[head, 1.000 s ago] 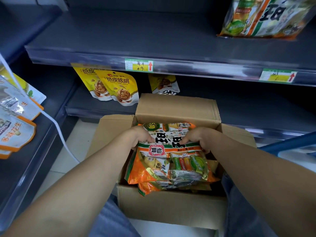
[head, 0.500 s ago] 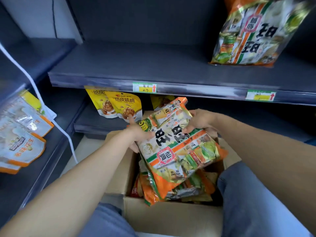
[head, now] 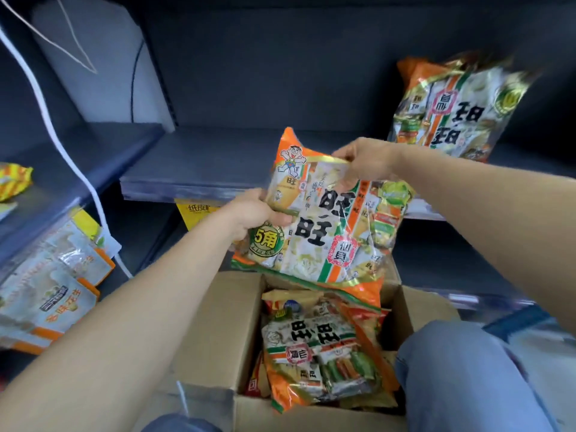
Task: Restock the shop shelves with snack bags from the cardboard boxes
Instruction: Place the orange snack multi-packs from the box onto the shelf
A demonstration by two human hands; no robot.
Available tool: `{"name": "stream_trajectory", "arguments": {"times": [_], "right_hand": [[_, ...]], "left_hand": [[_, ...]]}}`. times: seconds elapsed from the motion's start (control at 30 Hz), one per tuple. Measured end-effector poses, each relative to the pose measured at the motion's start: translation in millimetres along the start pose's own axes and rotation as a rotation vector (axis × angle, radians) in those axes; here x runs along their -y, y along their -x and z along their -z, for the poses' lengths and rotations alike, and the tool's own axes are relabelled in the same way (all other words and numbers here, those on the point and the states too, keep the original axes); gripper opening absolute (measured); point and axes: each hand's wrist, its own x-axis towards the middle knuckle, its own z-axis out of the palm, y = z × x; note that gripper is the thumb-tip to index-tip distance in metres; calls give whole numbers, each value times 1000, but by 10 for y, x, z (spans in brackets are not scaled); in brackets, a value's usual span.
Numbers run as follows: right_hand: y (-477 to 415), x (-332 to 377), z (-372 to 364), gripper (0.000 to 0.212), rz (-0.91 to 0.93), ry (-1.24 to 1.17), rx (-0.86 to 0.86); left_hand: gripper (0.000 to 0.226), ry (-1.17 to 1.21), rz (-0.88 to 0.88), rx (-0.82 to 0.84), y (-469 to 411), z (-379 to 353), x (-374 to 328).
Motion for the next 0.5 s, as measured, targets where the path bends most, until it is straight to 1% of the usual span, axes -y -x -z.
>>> {"name": "stream_trajectory", "arguments": {"times": [0.03,0.1,0.17,0.23,0.27,0.33,0.4,0.5], "right_hand": [[-3,37,96,23,25,30,-71],[-30,75,237,29,64,77,-239],[-78,24,330,42,64,114,-451],[-80,-116,412,59,12,222,-677],[-59,-209,461,68,-23,251,-761],[13,-408,557,84,-95,187,-864],[48,-629,642,97,-165,25,-934],[49,-975,744,107,-306,-202,-969]], "left_hand": [[59,21,-40,-24,-4,-6,-126],[50,95,-98,-60,-59,-38,-365],[45,151,-155,-100,-120,-90,-588],[41,168,-229,-150,-215,-149,-780],[40,176,-264,-172,-265,-194,-871],[41,187,-322,-198,-358,-318,-1037],[39,193,-373,-198,-453,-494,-1167],[36,218,-438,-188,-592,-826,-1306]]}}
